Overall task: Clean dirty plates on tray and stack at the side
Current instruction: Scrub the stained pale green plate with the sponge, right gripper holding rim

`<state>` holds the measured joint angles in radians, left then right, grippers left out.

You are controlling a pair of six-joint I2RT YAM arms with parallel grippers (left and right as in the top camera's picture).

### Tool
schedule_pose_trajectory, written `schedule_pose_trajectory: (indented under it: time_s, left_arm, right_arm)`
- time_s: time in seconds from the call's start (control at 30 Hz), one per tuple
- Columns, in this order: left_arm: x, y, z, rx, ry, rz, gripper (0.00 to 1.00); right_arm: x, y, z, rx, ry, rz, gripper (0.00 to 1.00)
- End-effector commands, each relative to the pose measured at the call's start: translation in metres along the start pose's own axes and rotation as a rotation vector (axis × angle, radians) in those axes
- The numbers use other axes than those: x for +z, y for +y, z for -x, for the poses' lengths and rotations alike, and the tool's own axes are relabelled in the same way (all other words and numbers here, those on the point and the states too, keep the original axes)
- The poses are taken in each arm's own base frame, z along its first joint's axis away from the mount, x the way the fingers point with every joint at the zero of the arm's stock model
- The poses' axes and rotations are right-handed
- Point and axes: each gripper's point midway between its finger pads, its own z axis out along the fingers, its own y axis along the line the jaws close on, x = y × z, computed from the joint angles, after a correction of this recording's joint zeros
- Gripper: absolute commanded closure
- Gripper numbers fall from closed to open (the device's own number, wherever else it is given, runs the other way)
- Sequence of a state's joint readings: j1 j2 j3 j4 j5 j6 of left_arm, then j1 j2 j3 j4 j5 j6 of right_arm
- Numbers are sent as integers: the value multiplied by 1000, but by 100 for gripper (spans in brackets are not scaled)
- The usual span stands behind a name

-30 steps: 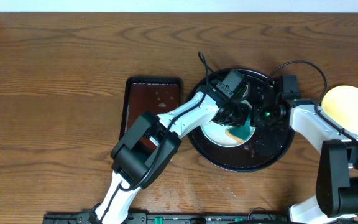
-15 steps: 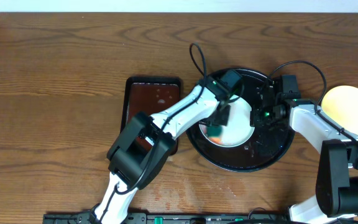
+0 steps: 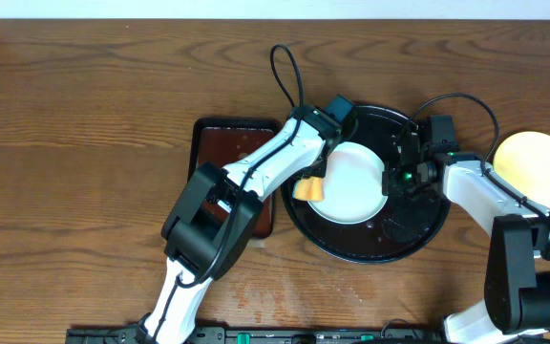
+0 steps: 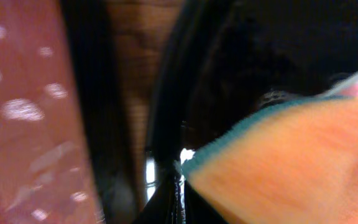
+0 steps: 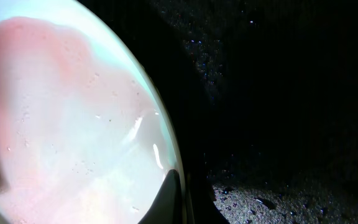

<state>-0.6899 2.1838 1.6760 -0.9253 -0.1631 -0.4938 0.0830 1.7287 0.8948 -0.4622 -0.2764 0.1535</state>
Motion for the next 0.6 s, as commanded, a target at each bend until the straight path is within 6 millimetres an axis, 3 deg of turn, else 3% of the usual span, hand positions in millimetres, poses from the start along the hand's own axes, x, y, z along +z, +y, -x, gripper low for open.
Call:
schedule_pose_trajectory:
  time_s: [0.0, 0.17, 0.4, 0.57]
  left_arm:
    - [6, -27, -17, 26, 67, -100, 93]
    - [-3, -42, -22, 128, 46, -114, 93]
    - [-43, -53, -16, 142, -28, -164, 92]
    - [-57, -61, -18, 134, -17, -236, 67]
  right_arm:
    - [4, -11, -6, 9, 16, -61, 99]
    - [4, -11, -6, 9, 17, -61, 99]
    - [4, -11, -6, 9, 17, -61, 99]
    - [4, -11, -5, 9, 16, -61, 99]
